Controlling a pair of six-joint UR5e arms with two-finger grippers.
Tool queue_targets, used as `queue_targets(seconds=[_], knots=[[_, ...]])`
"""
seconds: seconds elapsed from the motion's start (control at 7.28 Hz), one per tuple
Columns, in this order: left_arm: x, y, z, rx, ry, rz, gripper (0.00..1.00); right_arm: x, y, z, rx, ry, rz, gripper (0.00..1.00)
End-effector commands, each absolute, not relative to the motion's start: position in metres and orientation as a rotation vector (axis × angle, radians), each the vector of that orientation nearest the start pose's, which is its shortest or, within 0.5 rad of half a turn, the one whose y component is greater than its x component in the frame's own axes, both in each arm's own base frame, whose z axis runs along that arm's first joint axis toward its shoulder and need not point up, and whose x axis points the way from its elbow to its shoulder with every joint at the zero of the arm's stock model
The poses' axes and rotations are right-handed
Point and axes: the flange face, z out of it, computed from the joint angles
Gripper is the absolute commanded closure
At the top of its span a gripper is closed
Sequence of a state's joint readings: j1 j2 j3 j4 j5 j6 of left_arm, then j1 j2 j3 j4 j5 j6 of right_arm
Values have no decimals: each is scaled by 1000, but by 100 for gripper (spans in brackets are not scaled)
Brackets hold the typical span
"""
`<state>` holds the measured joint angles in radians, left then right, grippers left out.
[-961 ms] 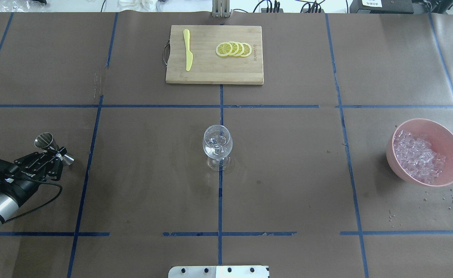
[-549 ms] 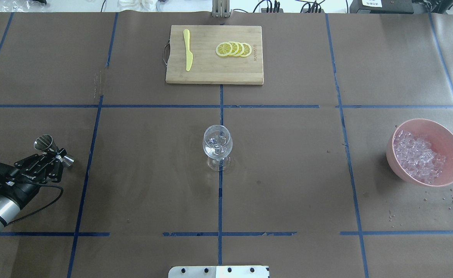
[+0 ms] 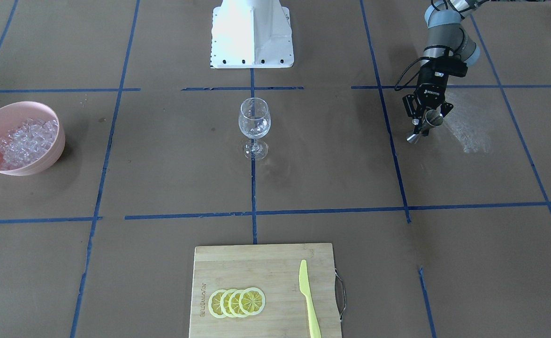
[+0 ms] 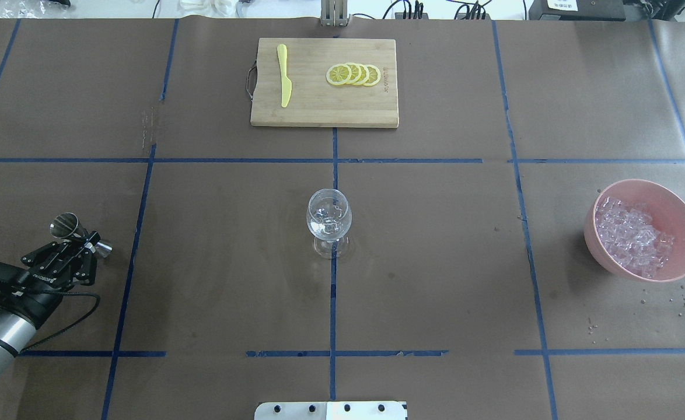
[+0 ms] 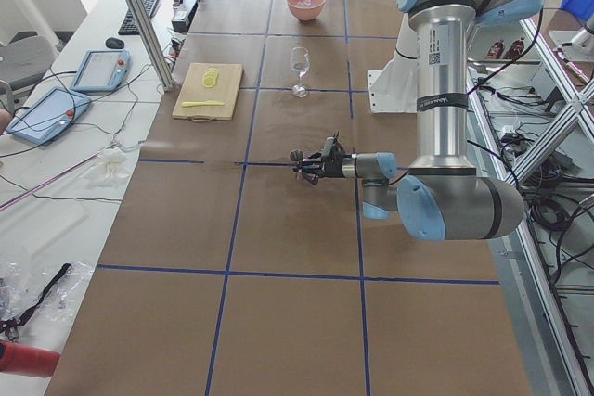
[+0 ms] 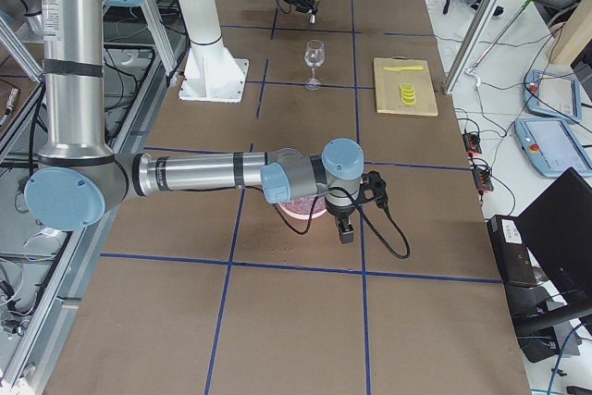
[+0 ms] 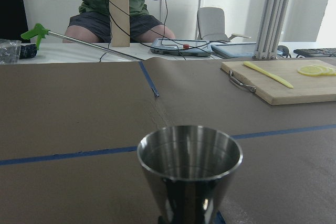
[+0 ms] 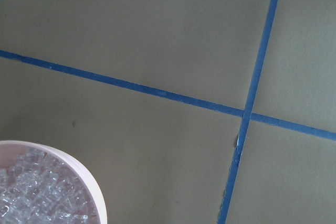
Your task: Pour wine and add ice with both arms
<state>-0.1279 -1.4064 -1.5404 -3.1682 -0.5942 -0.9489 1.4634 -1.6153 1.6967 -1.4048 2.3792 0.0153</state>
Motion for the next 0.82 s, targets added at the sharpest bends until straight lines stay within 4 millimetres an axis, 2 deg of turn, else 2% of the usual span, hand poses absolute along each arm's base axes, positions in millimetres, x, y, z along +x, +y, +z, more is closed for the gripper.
queue_targets(seconds=[0.0,0.69], knots=[[360,-257,569,1201,874,-274,90,9,-489,598,184,-818,-186,0],[363,-256,574,1195,856,-252,83,9,-489,596,186,-820,-186,0]])
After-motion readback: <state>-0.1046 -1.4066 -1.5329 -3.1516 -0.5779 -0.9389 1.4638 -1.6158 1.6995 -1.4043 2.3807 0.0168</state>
